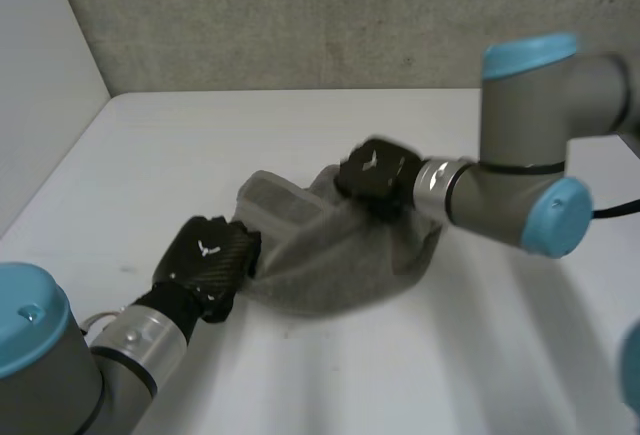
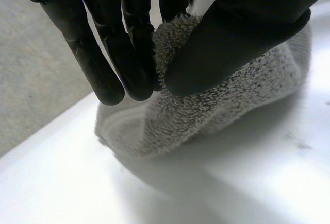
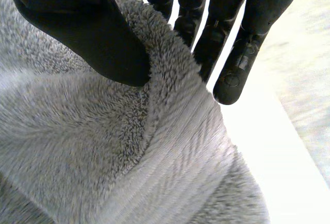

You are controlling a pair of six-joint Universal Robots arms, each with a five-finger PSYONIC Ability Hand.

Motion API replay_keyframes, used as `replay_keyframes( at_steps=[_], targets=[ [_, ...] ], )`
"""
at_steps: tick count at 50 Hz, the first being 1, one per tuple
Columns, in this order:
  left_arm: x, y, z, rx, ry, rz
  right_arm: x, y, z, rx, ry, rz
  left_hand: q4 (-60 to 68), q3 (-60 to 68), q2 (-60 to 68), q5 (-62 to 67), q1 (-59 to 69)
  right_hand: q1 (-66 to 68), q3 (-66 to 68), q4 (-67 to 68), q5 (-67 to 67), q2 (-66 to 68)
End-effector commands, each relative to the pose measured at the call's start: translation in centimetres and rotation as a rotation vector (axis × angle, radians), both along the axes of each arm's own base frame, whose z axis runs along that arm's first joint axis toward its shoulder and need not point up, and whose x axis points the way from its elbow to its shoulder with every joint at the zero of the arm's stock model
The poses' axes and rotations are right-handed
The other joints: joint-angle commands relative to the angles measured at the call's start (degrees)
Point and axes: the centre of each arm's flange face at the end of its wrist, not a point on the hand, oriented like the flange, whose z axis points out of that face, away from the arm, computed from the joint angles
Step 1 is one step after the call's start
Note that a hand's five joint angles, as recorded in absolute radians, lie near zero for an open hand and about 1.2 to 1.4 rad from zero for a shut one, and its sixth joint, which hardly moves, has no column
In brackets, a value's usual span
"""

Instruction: Fold the towel.

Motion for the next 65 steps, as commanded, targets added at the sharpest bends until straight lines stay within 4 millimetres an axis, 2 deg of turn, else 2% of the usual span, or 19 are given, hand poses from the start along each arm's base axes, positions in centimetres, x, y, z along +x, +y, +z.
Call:
replay_keyframes(
  at_steps=[1,7,12,19,23,25,33,40,43,45,46,48,51,53,57,59,62,64,65],
  targets=[
    [-0.2,-2.1,4.6,-0.143,0.081,0.036,-2.9,1.4,6.8,-0.104,-0.175,-0.093,10.3,10.3,10.4,10.7,11.4,1.6,11.2,11.1,11.8,11.2],
    [-0.3,-2.4,9.4,-0.277,0.164,0.039,-5.8,2.7,10.6,-0.197,-0.224,-0.171,10.3,10.3,10.4,10.7,11.4,1.6,11.2,11.1,11.8,11.2],
    [-0.4,-1.9,16.9,-0.475,0.292,0.029,-8.1,5.4,16.8,-0.329,-0.326,-0.256,10.3,10.3,10.4,10.7,11.4,1.6,11.2,11.1,11.8,11.2],
    [-0.4,-1.4,20.9,-0.481,0.347,0.036,-9.1,6.3,18.7,-0.301,-0.291,-0.325,10.3,10.3,10.4,10.7,11.4,1.6,11.2,11.1,11.8,11.2],
    [-0.7,-1.7,19.7,-0.383,0.29,0.036,-8.9,5.7,16.4,-0.182,-0.193,-0.332,10.3,10.3,10.4,10.7,11.4,1.6,11.2,11.1,11.8,11.2],
    [-1.2,-2.9,16.7,-0.248,0.209,0.043,-8.4,5.2,13.3,-0.072,-0.066,-0.314,10.3,10.3,10.4,10.7,11.4,1.6,11.2,11.1,11.8,11.2],
    [-3.0,-7.0,8.6,-0.009,0.062,0.059,-7.0,2.3,7.9,0.006,0.055,-0.284,10.3,10.3,10.4,10.7,11.4,1.6,11.2,11.1,11.8,11.2],
    [-5.2,-12.3,8.0,-0.056,0.083,0.071,-4.5,-3.1,7.2,-0.141,-0.052,-0.295,10.3,10.3,10.4,10.7,11.4,1.6,11.2,11.1,11.8,11.2],
    [-6.2,-14.6,11.6,-0.181,0.169,0.077,-3.6,-5.5,9.6,-0.284,-0.173,-0.315,10.3,10.3,10.4,10.7,11.4,1.6,11.2,11.1,11.8,11.2],
    [-6.4,-16.2,17.0,-0.369,0.283,0.097,-3.5,-7.1,14.2,-0.451,-0.356,-0.378,10.3,10.3,10.4,10.7,11.4,1.6,11.2,11.1,11.8,11.2],
    [-6.4,-16.2,17.0,-0.37,0.284,0.097,-3.5,-7.1,14.3,-0.452,-0.357,-0.379,10.3,10.3,10.4,10.7,11.4,1.6,11.2,11.1,11.8,11.2],
    [-5.6,-16.5,21.8,-0.529,0.403,0.155,-4.6,-7.6,19.2,-0.589,-0.559,-0.465,10.3,10.3,10.4,10.7,11.4,1.6,11.2,11.1,11.8,11.2],
    [-4.2,-15.5,25.4,-0.63,0.49,0.212,-5.5,-6.8,22.5,-0.644,-0.687,-0.495,10.3,10.3,10.4,10.7,11.4,1.6,11.2,11.1,11.8,11.2],
    [-3.9,-14.9,26.1,-0.646,0.5,0.226,-5.7,-6.4,22.7,-0.633,-0.688,-0.49,10.3,10.3,10.4,10.7,11.4,1.6,11.2,11.1,11.8,11.2],
    [-3.6,-14.3,24.9,-0.605,0.473,0.229,-5.4,-5.9,20.3,-0.529,-0.596,-0.463,10.3,10.3,10.4,10.7,11.4,1.6,11.2,11.1,11.8,11.2],
    [-3.6,-13.9,21.1,-0.503,0.4,0.232,-5.0,-5.2,16.4,-0.372,-0.469,-0.428,10.3,10.3,10.4,10.7,11.4,1.6,11.2,11.1,11.8,11.2],
    [-3.4,-13.4,18.8,-0.443,0.357,0.235,-4.9,-4.6,14.6,-0.301,-0.42,-0.411,10.3,10.3,10.4,10.7,11.4,1.6,11.2,11.1,11.8,11.2],
    [-3.0,-12.6,13.6,-0.312,0.27,0.242,-5.1,-3.9,10.6,-0.166,-0.326,-0.404,10.3,10.3,10.4,10.7,11.4,1.6,11.2,11.1,11.8,11.2],
    [-3.0,-12.6,13.6,-0.312,0.269,0.242,-5.1,-3.9,10.6,-0.166,-0.326,-0.404,10.3,10.3,10.4,10.7,11.4,1.6,11.2,11.1,11.8,11.2]
  ],
)
